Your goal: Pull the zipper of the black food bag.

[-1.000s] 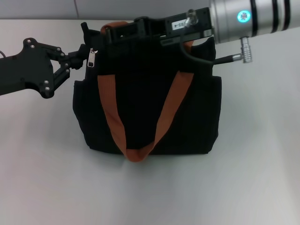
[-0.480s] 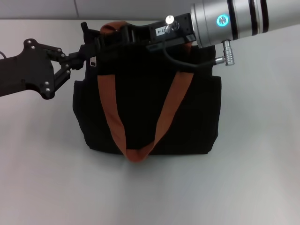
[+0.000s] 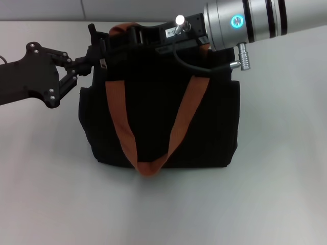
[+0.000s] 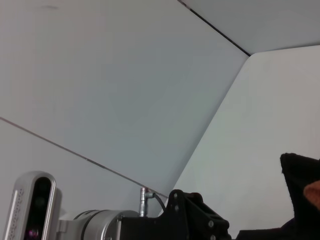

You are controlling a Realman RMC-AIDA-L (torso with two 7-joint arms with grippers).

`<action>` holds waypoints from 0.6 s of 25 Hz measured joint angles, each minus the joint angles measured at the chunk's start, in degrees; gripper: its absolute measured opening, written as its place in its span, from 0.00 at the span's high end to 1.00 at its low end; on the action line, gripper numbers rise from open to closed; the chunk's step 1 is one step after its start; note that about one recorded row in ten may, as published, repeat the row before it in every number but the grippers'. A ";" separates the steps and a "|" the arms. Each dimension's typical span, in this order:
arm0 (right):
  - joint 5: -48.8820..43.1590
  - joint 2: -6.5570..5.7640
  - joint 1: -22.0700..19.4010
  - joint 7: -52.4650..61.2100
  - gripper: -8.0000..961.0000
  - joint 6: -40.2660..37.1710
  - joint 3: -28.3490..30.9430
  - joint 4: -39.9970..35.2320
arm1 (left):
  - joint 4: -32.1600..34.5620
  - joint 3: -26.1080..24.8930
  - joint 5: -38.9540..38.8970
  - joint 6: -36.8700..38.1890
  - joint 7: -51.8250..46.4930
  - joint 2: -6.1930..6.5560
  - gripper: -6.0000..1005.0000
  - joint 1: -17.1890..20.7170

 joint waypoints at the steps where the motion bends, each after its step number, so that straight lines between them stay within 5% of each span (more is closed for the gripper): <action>1: 0.00 0.02 0.11 0.06 0.50 0.03 0.00 0.02 | 0.01 0.02 0.00 0.03 0.00 -0.02 0.96 -0.04; 15: -0.25 -0.12 0.89 1.26 0.58 -0.28 -0.18 0.70 | 0.69 0.11 0.01 -0.13 -0.09 -0.12 0.96 0.03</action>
